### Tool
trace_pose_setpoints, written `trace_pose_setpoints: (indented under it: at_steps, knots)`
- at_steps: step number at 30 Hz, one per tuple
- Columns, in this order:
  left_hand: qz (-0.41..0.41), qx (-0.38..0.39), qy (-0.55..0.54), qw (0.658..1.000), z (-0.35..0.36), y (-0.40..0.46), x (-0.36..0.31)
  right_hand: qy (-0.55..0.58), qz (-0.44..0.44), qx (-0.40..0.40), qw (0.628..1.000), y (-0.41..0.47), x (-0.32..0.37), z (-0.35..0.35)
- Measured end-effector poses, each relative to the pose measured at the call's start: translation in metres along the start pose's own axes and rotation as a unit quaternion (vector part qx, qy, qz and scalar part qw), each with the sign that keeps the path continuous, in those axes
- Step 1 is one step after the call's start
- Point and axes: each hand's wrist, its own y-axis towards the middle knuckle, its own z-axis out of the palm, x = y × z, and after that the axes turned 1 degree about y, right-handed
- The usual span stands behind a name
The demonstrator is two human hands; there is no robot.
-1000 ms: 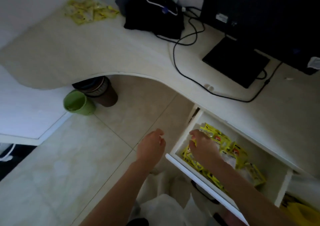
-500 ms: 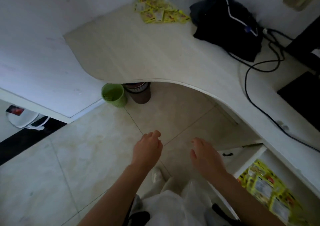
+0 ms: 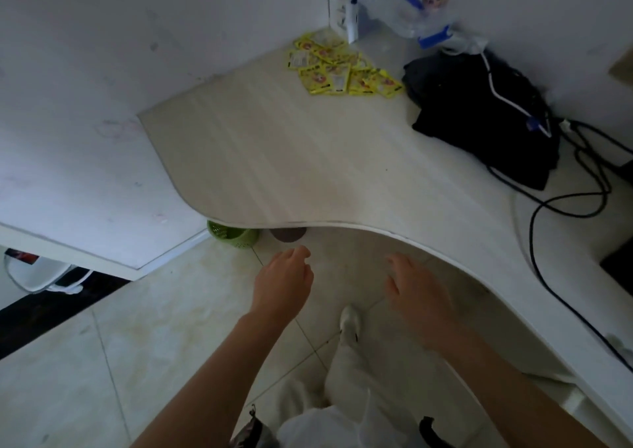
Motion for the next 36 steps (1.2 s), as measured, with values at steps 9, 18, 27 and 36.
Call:
trace_pose_setpoints:
  at_steps: [9, 18, 27, 36]
  knots:
    - [-0.016, -0.014, -0.005, 1.0, -0.022, 0.114, -0.013, -0.021, -0.054, -0.002, 0.998, 0.126, -0.004, -0.047]
    - [-0.044, -0.009, -0.018, 0.999, -0.029, 0.205, -0.027, -0.035, -0.089, -0.004, 0.995, 0.23, -0.01, -0.083]
    - [-0.106, 0.036, -0.121, 0.986, -0.039, 0.313, -0.008, -0.042, -0.064, 0.0, 0.997, 0.323, -0.005, -0.092]
    - [-0.132, 0.068, -0.13, 0.98, -0.045, 0.4, 0.021, -0.074, -0.045, 0.013, 0.996, 0.401, -0.008, -0.095]
